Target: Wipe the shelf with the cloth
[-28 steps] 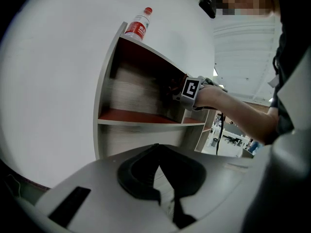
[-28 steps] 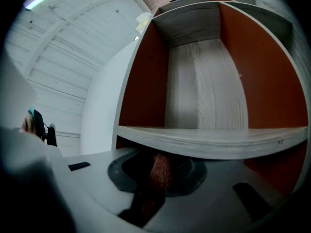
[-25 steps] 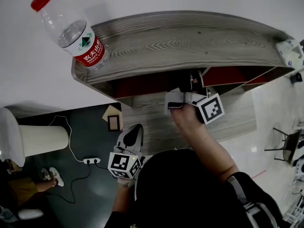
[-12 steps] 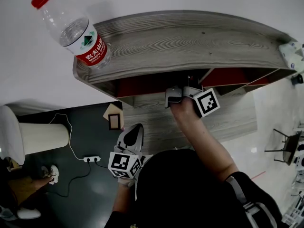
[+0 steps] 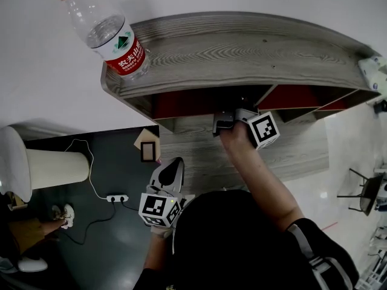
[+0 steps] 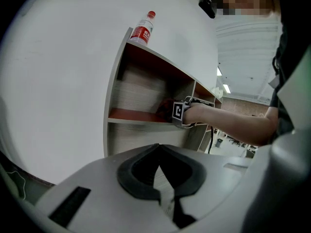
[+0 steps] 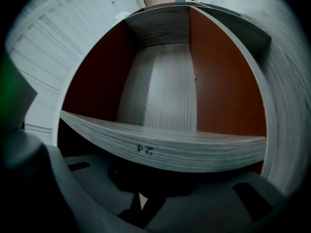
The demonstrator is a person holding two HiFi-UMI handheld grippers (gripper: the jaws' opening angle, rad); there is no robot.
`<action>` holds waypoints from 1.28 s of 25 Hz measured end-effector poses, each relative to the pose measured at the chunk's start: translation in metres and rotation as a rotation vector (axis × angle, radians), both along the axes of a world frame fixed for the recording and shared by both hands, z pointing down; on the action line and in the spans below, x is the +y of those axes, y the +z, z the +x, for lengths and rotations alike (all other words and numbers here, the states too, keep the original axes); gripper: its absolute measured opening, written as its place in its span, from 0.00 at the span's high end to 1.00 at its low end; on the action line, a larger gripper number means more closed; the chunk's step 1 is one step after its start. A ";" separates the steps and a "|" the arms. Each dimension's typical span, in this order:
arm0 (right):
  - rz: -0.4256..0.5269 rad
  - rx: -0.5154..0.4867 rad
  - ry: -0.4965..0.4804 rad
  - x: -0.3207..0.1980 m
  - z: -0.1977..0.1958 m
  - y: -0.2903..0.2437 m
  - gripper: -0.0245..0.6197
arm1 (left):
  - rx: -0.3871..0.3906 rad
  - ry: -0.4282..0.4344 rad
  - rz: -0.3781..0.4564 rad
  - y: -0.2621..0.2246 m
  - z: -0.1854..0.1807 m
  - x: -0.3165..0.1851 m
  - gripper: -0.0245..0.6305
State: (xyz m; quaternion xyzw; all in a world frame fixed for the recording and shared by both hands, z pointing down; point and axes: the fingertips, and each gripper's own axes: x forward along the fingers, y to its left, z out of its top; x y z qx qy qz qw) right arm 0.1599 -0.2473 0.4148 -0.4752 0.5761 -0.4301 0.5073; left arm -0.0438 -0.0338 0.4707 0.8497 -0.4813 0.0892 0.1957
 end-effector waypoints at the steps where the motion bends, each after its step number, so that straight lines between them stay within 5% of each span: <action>1: -0.007 -0.009 0.003 -0.002 0.000 0.001 0.89 | -0.002 -0.007 0.000 0.000 -0.002 0.002 0.96; 12: 0.004 -0.024 -0.006 -0.025 -0.036 0.002 0.89 | -0.005 -0.164 -0.022 0.005 -0.049 0.040 0.96; 32: 0.046 -0.024 -0.394 -0.024 -0.214 -0.004 0.89 | -0.003 -0.346 -0.050 0.012 -0.098 0.075 0.96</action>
